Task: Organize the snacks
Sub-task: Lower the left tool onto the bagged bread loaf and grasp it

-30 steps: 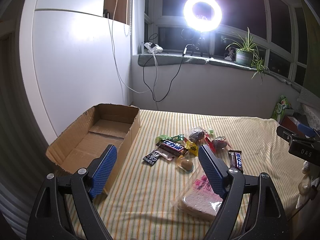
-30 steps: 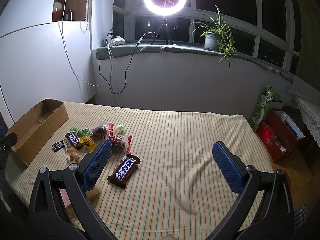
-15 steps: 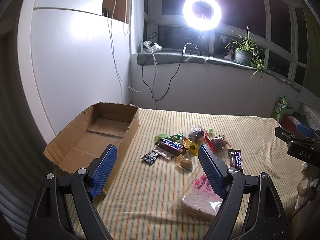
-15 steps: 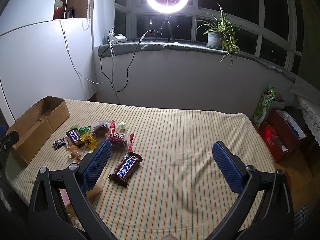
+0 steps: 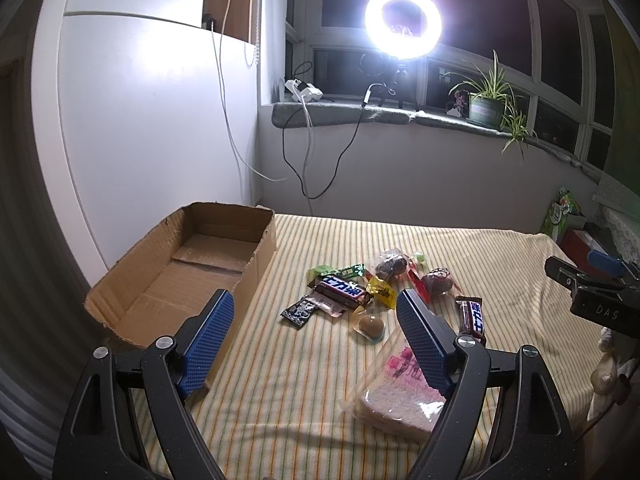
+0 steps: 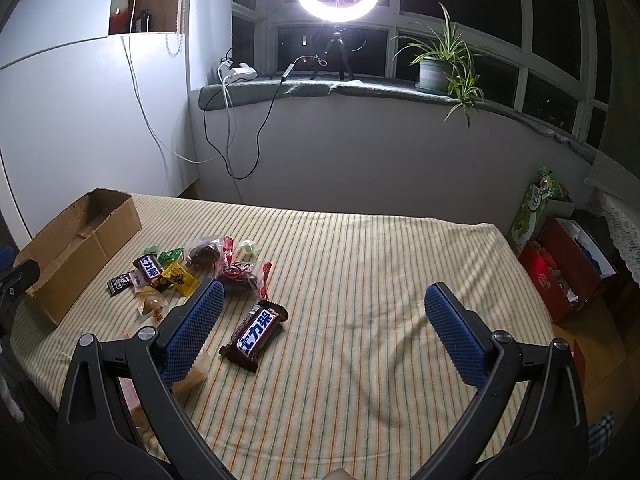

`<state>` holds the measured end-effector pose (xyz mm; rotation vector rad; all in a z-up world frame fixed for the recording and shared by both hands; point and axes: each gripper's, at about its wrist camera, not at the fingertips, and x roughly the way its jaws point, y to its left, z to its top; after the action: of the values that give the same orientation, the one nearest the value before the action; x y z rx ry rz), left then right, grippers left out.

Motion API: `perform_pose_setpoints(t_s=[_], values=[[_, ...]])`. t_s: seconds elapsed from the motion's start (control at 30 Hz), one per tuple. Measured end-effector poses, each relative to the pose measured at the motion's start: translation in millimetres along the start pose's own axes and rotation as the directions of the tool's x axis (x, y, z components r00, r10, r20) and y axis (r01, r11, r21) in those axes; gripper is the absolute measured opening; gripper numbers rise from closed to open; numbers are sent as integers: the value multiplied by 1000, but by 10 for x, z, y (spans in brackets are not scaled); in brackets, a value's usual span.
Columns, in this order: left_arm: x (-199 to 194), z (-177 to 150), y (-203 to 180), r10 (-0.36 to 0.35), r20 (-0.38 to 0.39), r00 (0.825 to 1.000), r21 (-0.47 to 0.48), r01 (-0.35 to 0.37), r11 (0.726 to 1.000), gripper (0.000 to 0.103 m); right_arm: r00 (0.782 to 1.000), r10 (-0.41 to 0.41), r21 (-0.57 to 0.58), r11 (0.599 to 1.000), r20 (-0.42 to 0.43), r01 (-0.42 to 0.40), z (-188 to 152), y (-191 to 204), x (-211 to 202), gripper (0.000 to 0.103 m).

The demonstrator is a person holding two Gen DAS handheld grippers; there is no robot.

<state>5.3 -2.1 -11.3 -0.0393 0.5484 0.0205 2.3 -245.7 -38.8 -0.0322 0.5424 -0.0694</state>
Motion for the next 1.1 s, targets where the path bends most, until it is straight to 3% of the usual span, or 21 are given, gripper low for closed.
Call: perform_pose_setpoints(t_s=[0.17,0.33,0.4,0.5,0.6,0.7,0.93,1.03,1.1], values=[[57,-17,13,-18,-22,1000,-1,18,1000,84,999,36,-2,999,-28,-36,-43,31,57,103],[178,-91,53,-88,-79,993,-31,85,996,83,993,98,-3,995,-69,-98,-121,85,130,102],[232,-139,73,-121,-106,987,-50,116,992,83,987,131,4,991,-95,-131,-154,114,165,95],[330,-215,99,-190,-157,969,-87,178,980,82,968,202,29,979,-149,-200,-225,166,254,93],[426,-281,126,-247,-201,948,-127,224,966,80,936,292,70,956,-198,-284,-311,206,336,86],[506,-327,111,-290,-233,928,-147,261,954,73,885,383,115,924,-266,-365,-396,279,450,80],[714,-471,138,-433,-311,846,-253,366,896,63,777,511,181,859,-369,-479,-576,469,585,71],[767,-511,155,-451,-331,829,-269,375,887,61,721,566,221,823,-401,-523,-635,534,609,69],[813,-557,191,-473,-346,810,-297,384,874,56,686,594,244,802,-420,-545,-676,574,632,63]])
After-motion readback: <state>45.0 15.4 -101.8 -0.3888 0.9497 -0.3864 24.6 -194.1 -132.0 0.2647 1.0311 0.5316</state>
